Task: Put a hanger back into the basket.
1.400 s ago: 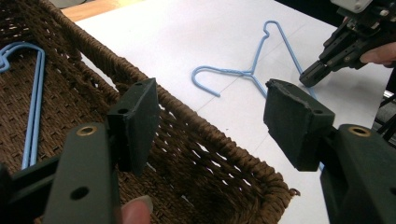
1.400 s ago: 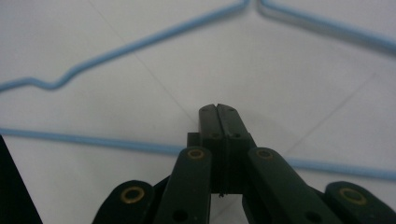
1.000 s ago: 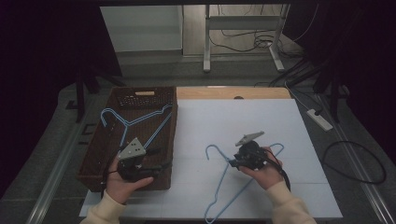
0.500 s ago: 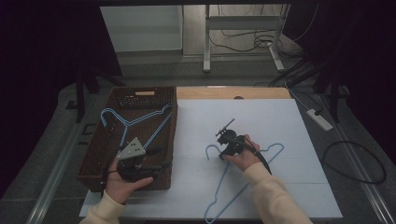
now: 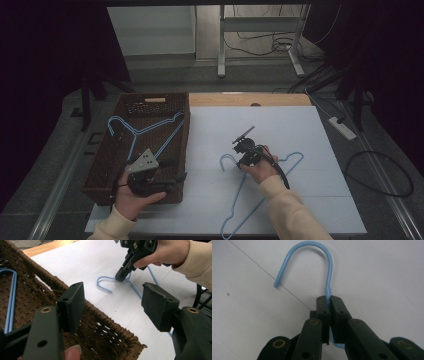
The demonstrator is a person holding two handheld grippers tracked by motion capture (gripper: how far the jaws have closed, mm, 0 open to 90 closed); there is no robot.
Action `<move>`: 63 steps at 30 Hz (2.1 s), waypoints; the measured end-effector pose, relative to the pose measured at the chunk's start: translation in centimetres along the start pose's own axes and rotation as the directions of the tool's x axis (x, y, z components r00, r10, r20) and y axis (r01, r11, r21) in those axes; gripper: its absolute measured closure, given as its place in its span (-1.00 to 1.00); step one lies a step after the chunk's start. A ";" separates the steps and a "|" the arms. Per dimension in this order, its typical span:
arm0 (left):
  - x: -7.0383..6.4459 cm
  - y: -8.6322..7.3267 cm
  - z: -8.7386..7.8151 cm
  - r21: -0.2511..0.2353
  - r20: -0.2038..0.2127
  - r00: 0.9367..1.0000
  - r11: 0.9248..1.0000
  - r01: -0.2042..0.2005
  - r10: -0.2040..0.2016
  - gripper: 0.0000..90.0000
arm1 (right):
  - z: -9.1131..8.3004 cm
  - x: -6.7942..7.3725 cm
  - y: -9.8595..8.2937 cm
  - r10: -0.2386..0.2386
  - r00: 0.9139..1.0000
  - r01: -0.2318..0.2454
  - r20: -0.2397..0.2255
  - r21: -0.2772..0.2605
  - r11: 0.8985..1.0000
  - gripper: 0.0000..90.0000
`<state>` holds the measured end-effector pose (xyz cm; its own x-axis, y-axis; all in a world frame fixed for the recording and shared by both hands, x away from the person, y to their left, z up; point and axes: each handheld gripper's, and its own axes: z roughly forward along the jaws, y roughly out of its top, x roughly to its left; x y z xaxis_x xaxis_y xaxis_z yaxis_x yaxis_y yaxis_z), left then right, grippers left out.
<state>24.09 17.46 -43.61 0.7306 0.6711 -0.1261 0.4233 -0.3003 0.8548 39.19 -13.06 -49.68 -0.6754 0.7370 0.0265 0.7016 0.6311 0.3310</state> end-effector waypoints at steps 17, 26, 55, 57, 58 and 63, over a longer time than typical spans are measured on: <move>-3.7 1.6 3.5 0.094 0.074 0.997 0.995 -0.036 0.029 -0.22 | -4.1 -0.1 -2.5 -0.011 1.000 0.005 -0.027 -0.219 0.976 0.93; -4.9 2.1 5.8 0.143 0.106 0.994 0.989 -0.036 0.020 -0.22 | -4.4 -0.3 -3.0 -0.014 0.999 0.004 -0.038 -0.256 0.967 0.93; -7.8 1.5 14.8 0.315 0.155 0.987 0.949 -0.007 -0.044 -0.25 | -5.0 -0.3 -3.7 -0.011 0.999 -0.003 -0.044 -0.313 0.950 0.93; -7.8 1.3 15.4 0.328 0.154 0.987 0.945 -0.005 -0.049 -0.25 | -5.1 -0.3 -3.7 -0.012 0.999 -0.003 -0.044 -0.316 0.949 0.93; -7.8 1.2 15.7 0.334 0.152 0.987 0.942 0.001 -0.055 -0.25 | -5.1 -0.3 -3.7 -0.009 0.999 -0.005 -0.045 -0.316 0.949 0.93; -7.7 0.7 16.9 0.340 0.138 0.988 0.940 0.020 -0.070 -0.13 | -5.2 -0.3 -3.7 -0.008 0.999 -0.008 -0.046 -0.323 0.946 0.93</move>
<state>27.85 0.61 -50.57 0.7658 0.5908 -0.2540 0.5946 -0.4998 0.6298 35.57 -16.86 -46.02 -0.6907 0.7200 0.0676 0.5958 0.5136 0.6174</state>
